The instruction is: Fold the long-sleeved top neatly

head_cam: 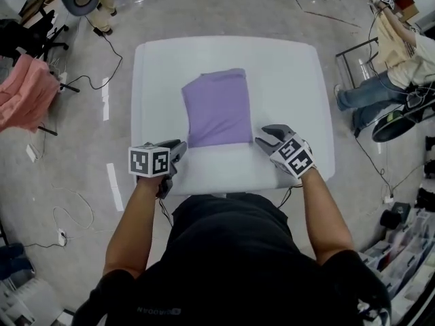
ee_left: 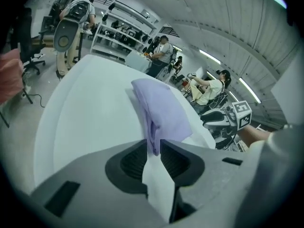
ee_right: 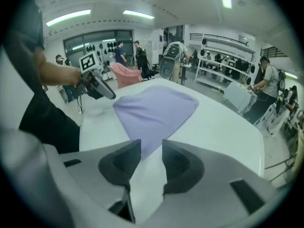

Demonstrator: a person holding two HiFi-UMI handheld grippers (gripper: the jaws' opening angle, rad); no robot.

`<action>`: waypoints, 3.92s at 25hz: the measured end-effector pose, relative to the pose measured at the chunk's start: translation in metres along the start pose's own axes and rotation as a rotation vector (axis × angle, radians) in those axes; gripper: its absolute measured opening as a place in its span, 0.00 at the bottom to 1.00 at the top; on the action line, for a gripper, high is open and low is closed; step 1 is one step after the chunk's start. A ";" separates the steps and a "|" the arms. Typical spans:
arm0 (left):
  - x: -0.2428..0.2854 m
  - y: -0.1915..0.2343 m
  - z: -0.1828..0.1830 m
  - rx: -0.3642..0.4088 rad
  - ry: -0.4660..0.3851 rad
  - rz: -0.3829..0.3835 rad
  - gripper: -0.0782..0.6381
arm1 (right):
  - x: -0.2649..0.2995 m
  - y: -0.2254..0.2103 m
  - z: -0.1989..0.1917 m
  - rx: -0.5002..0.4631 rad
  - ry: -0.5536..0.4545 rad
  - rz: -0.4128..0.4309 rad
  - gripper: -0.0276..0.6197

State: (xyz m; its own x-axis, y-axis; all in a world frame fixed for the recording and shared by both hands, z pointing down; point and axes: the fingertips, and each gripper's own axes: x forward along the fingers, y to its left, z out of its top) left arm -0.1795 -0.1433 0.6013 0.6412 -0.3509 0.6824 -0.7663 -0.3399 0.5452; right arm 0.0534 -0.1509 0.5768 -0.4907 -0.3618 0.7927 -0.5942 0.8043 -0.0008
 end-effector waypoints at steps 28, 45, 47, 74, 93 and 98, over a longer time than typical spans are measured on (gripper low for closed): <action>0.066 0.079 0.154 -0.156 -0.159 0.124 0.12 | 0.138 -0.172 0.128 0.356 -0.087 0.302 0.06; 0.064 0.071 0.150 -0.129 -0.163 0.049 0.27 | 0.088 -0.162 0.124 0.353 -0.213 0.066 0.17; 0.070 0.072 0.148 -0.186 -0.156 0.002 0.27 | 0.075 -0.139 0.121 0.360 -0.233 0.085 0.16; -0.042 0.046 0.049 0.093 -0.137 0.211 0.17 | 0.150 0.092 0.118 -0.148 0.074 -0.017 0.12; -0.096 -0.046 0.025 0.310 -0.237 0.047 0.17 | -0.004 0.090 0.138 0.294 -0.344 -0.062 0.14; -0.101 -0.068 0.026 0.289 -0.293 0.059 0.17 | -0.050 0.080 0.112 0.354 -0.408 -0.085 0.11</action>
State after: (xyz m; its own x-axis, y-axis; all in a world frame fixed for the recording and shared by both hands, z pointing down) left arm -0.1916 -0.1071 0.4827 0.6132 -0.5966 0.5178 -0.7857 -0.5280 0.3223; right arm -0.0414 -0.1216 0.4691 -0.5975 -0.6284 0.4981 -0.7859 0.5822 -0.2082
